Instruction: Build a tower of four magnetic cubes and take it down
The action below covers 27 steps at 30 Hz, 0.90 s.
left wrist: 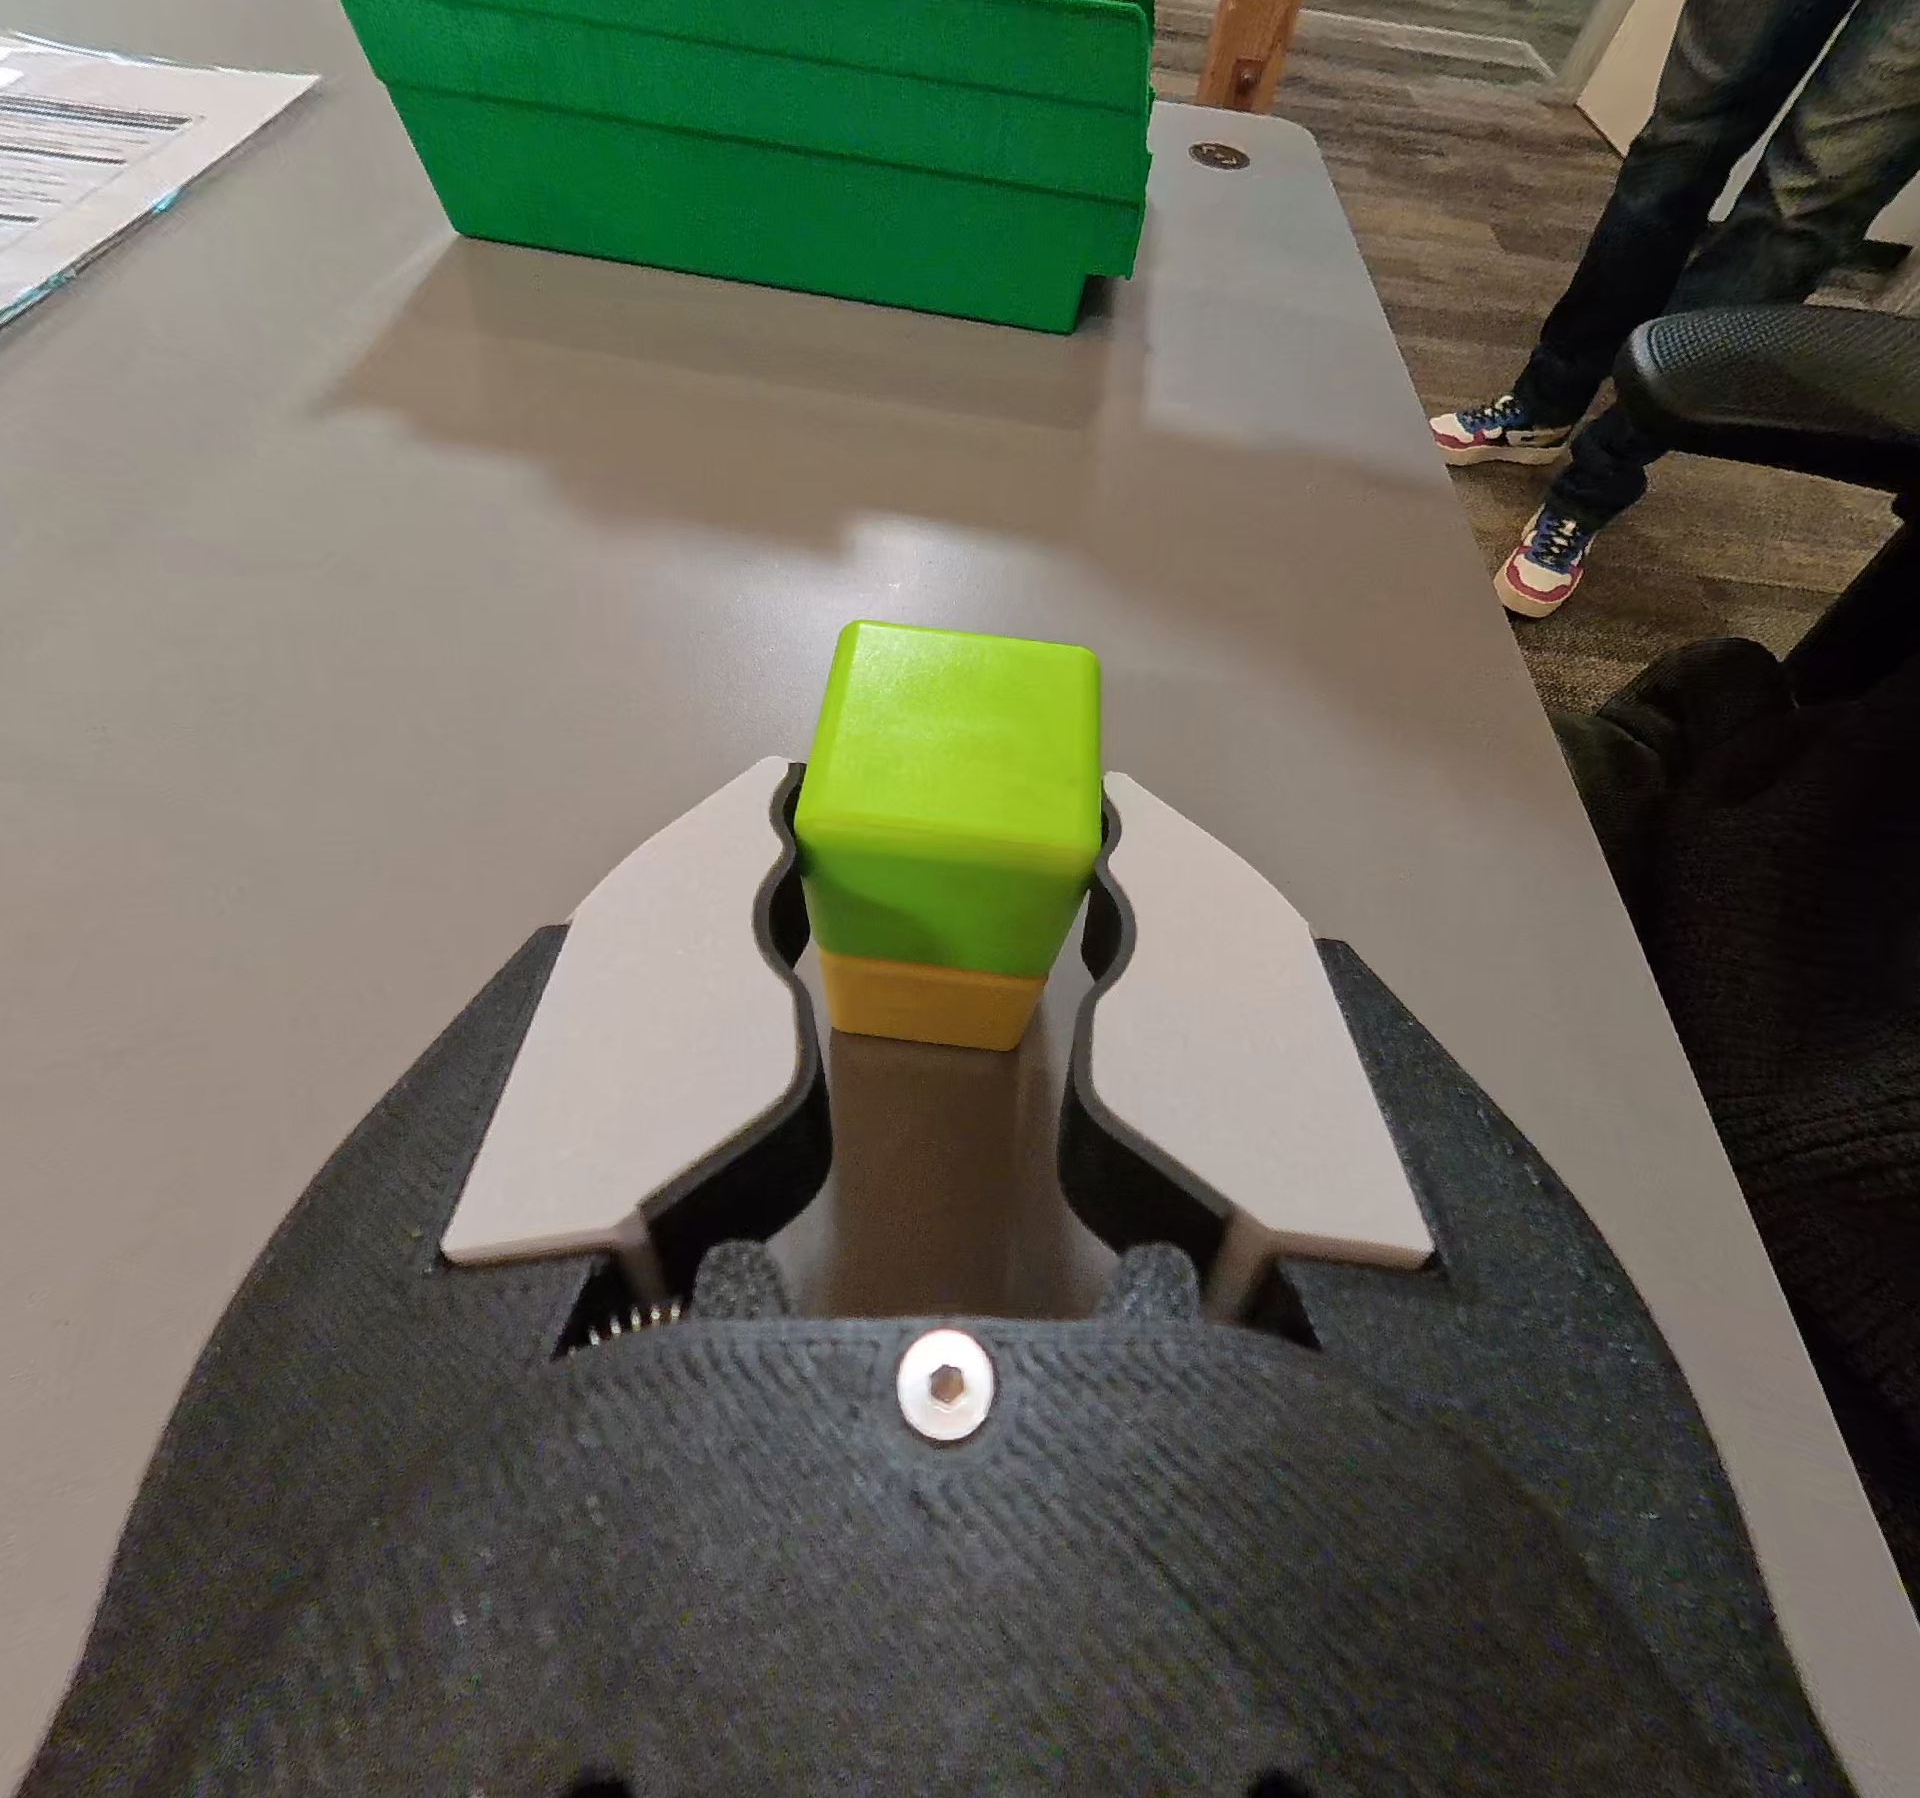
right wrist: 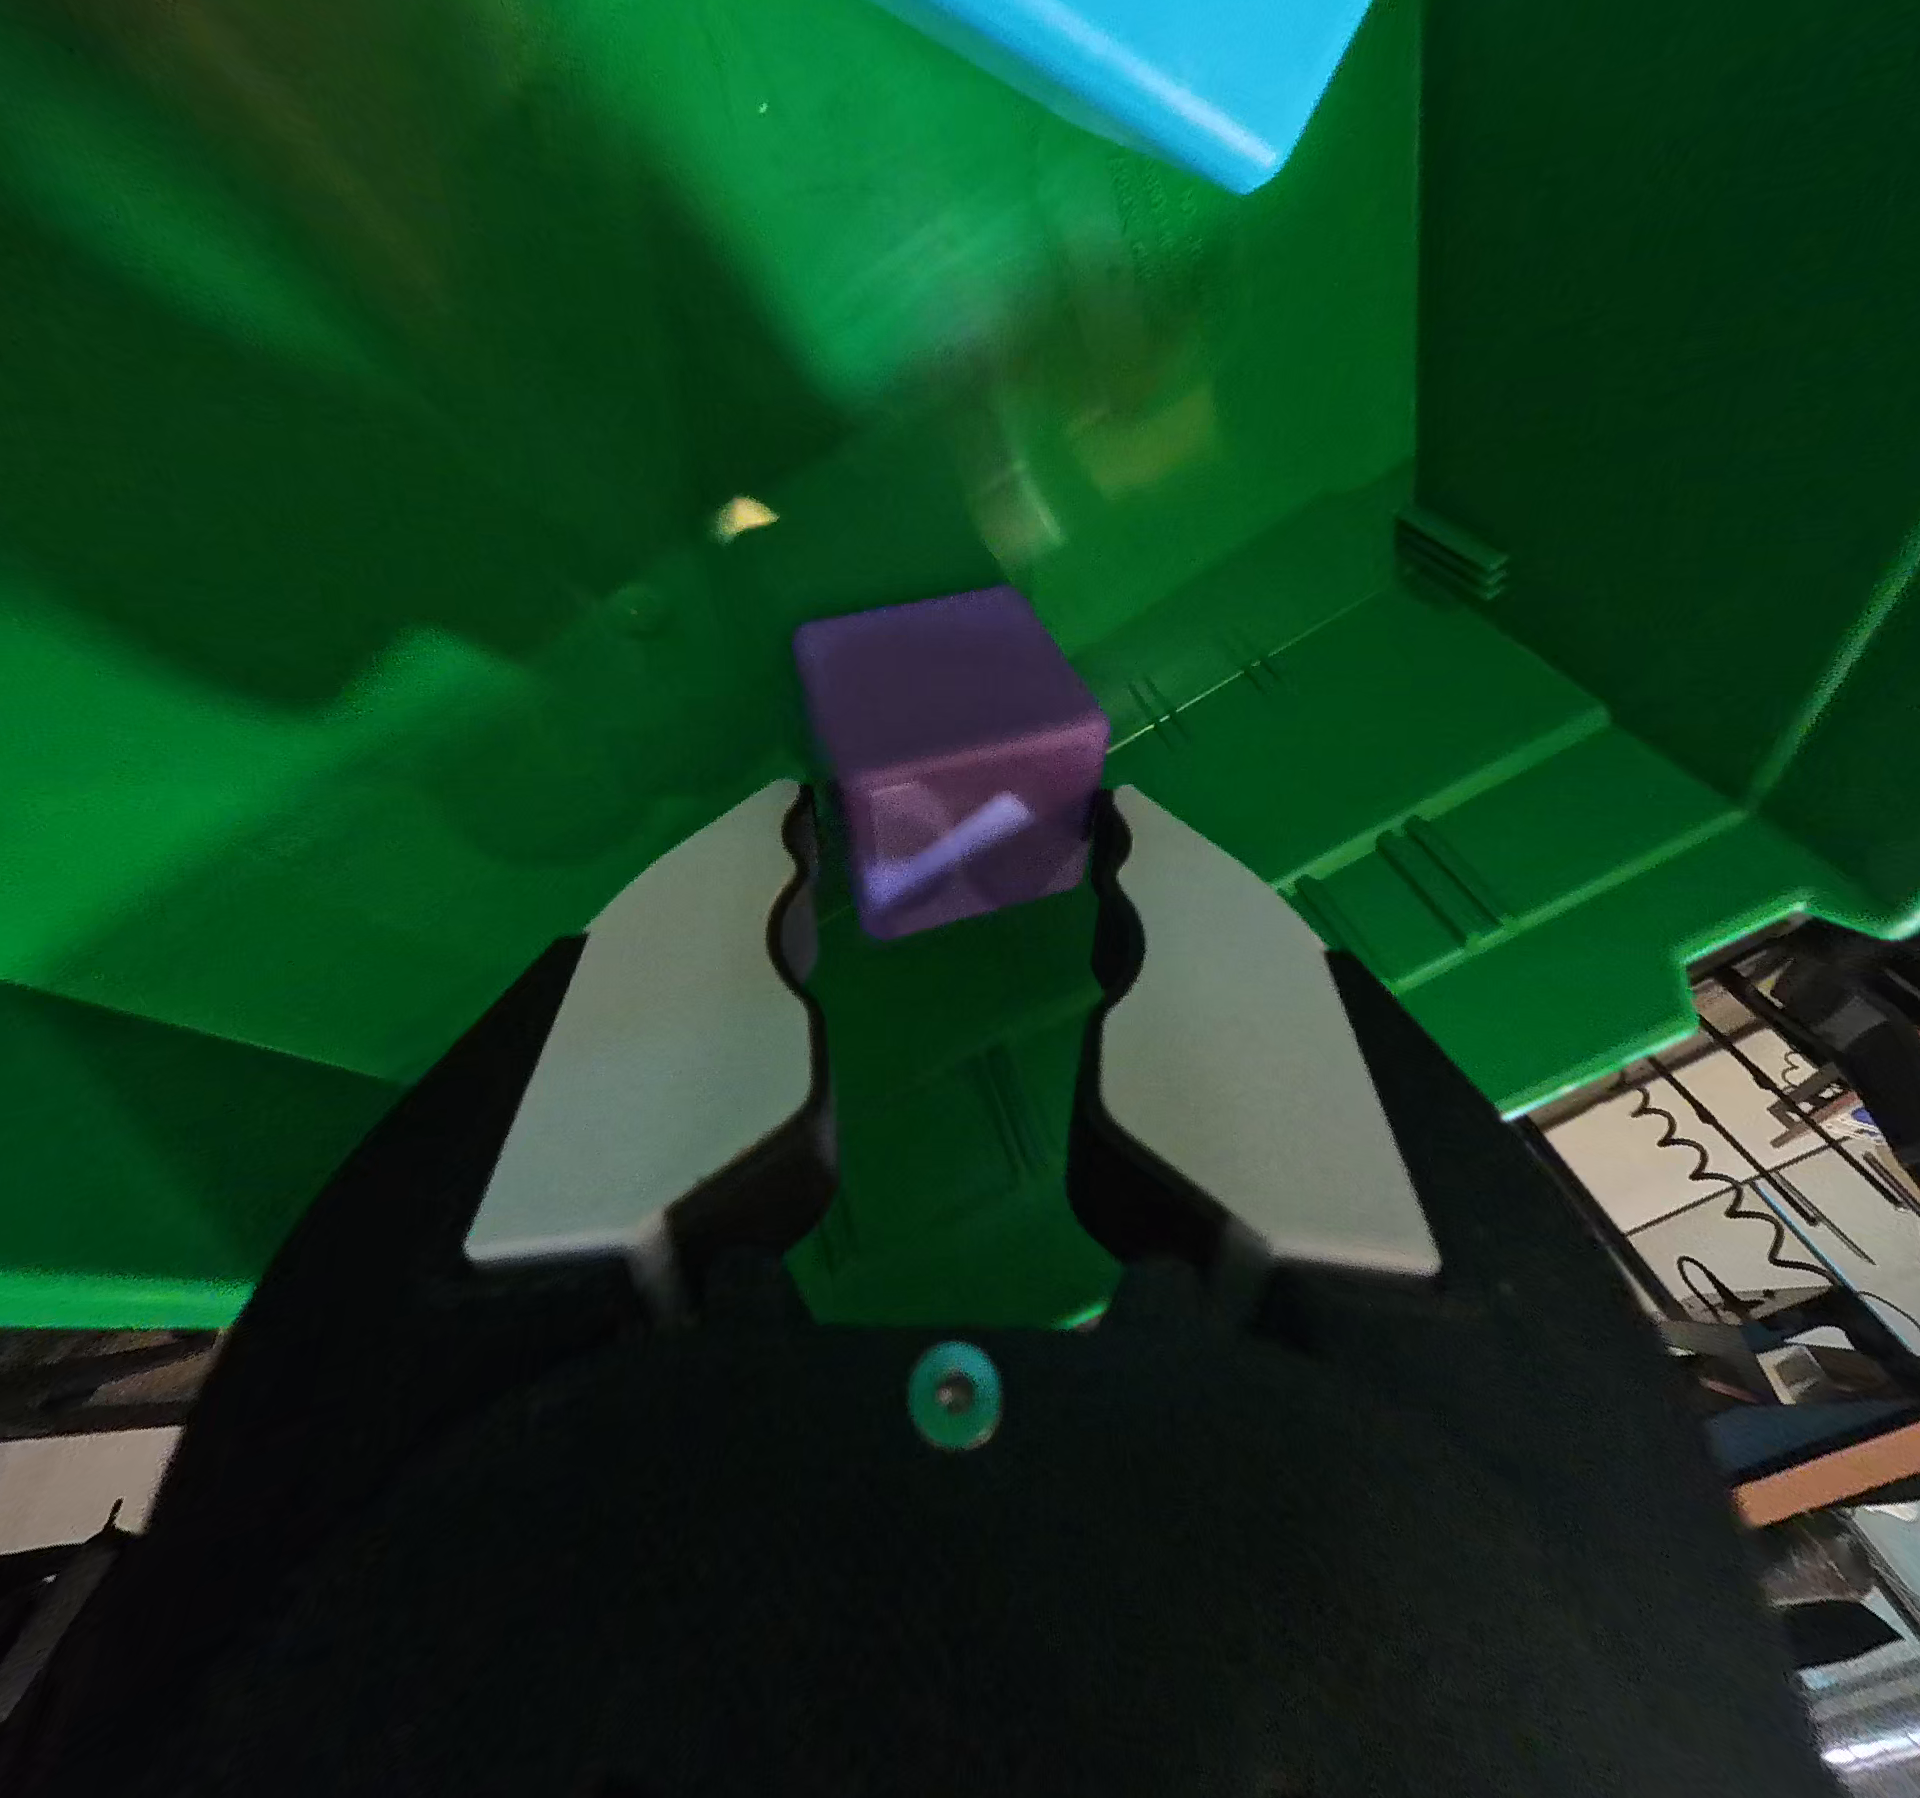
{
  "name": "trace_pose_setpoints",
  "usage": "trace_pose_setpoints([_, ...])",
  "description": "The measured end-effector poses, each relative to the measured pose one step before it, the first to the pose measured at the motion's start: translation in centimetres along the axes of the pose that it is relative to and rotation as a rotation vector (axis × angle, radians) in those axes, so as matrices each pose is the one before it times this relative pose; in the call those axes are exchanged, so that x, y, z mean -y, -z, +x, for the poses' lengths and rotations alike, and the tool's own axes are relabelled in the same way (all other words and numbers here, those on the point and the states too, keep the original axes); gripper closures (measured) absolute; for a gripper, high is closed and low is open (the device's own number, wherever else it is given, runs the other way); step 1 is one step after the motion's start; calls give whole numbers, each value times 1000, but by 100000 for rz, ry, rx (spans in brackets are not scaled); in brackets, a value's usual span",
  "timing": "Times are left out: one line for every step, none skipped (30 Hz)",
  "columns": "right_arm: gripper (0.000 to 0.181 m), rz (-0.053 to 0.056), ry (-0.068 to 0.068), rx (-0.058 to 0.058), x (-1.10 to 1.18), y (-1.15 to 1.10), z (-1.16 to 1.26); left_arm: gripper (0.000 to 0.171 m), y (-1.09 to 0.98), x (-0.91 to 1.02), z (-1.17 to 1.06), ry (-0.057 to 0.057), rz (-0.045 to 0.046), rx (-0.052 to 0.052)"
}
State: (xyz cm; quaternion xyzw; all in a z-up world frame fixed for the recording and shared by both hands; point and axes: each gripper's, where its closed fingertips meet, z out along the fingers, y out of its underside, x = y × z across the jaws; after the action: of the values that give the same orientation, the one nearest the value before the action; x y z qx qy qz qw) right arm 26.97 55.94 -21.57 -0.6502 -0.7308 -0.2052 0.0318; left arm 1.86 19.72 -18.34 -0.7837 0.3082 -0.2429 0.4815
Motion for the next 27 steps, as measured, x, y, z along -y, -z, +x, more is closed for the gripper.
trace_pose_setpoints([127, 257, 81, -104, -16, 155, 15, 120, -4, -7, 1, 74, 10, -81])
trace_pose_setpoints([124, 460, -178, -133, -10, 169, 30, 120, 6, -2, 4, 49, 5, -56])
trace_pose_setpoints([123, 587, -312, -109, 6, 195, 41, 120, 0, 2, -4, 65, 8, -43])
trace_pose_setpoints([122, 684, -315, 33, -12, 246, 21, 120, 0, 1, 6, 37, 6, -25])
trace_pose_setpoints([121, 758, -415, -345, -26, 308, 74, 120, 1, -2, -2, -28, -14, -1])
trace_pose_setpoints([119, 1005, -568, -627, -3, 411, 92, 120, 7, -5, 3, -39, -10, 12])
trace_pose_setpoints([118, 1420, -923, -584, 46, 562, 46, 120, 0, -2, 0, -87, -8, 63])
trace_pose_setpoints([117, 2428, -1215, -893, 205, 788, 24, 120, 0, -3, -4, -74, -14, 102])
trace_pose_setpoints([116, 3980, -1162, -1355, 469, 1028, -12, 120, 0, 0, -2, -7, 0, 14])
trace_pose_setpoints([115, 5408, -820, -1806, 754, 1254, -61, 120, 0, 0, 11, 49, -3, -57])
trace_pose_setpoints([116, 6447, -753, -2204, 993, 1434, -120, 120, -4, -9, -2, 203, -50, -259])
trace_pose_setpoints([115, 6965, -648, -2119, 1207, 1558, -229, 120, -7, -16, 16, 431, -169, -490])
trace_pose_setpoints([115, 7391, -539, -2221, 1417, 1628, -337, 120, -17, -19, 5, 479, -159, -550])
trace_pose_setpoints([114, 8267, -435, -1846, 1690, 1650, -521, 120, -4, -25, -4, 435, -155, -399])
trace_pose_setpoints([113, 9198, -658, -1152, 2007, 1590, -782, 120, -10, -10, -42, 347, -123, 17])
trace_pose_setpoints([112, 10197, -1028, -258, 2298, 1468, -1091, 119, 9, -3, -80, 212, -17, 568])
trace_pose_setpoints([111, 10939, -1231, 598, 2521, 1274, -1380, 115, 36, 27, -31, -4, 235, 313])
trace_pose_setpoints([112, 11049, -1328, 1002, 2583, 1001, -1599, 109, 83, 69, 68, -321, 615, -264])
trace_pose_setpoints([111, 10549, -1089, 1952, 2473, 635, -1856, 104, 113, 31, 52, -407, 482, -83])
trace_pose_setpoints([110, 10121, -1170, 3337, 2280, 269, -2156, 98, 106, -30, -63, -368, 28, 750])
trace_pose_setpoints([110, 9562, -1099, 3473, 1969, -91, -2198, 93, 115, -107, -100, -648, -604, 1028])
trace_pose_setpoints([109, 8735, -1440, 3892, 1599, -405, -2225, 88, 116, -181, -116, -882, -1337, 1340])
trace_pose_setpoints([108, 7952, -1605, 5353, 1212, -613, -2326, 82, 104, -249, -122, -1249, -2119, 1558])
trace_pose_setpoints([108, 7675, -1873, 5349, 943, -742, -2161, 79, 82, -332, -107, -1309, -2710, 1506])
trace_pose_setpoints([108, 7695, -2984, 4848, 744, -804, -1876, 78, 41, -419, -35, -1358, -3250, 1084])
trace_pose_setpoints([108, 6328, -3375, 5203, 370, -861, -1651, 78, -34, -505, -60, -1235, -3541, 1356])
trace_pose_setpoints([106, 4639, -3774, 4613, -48, -910, -1267, 78, -98, -547, -16, -1431, -3559, 1160])
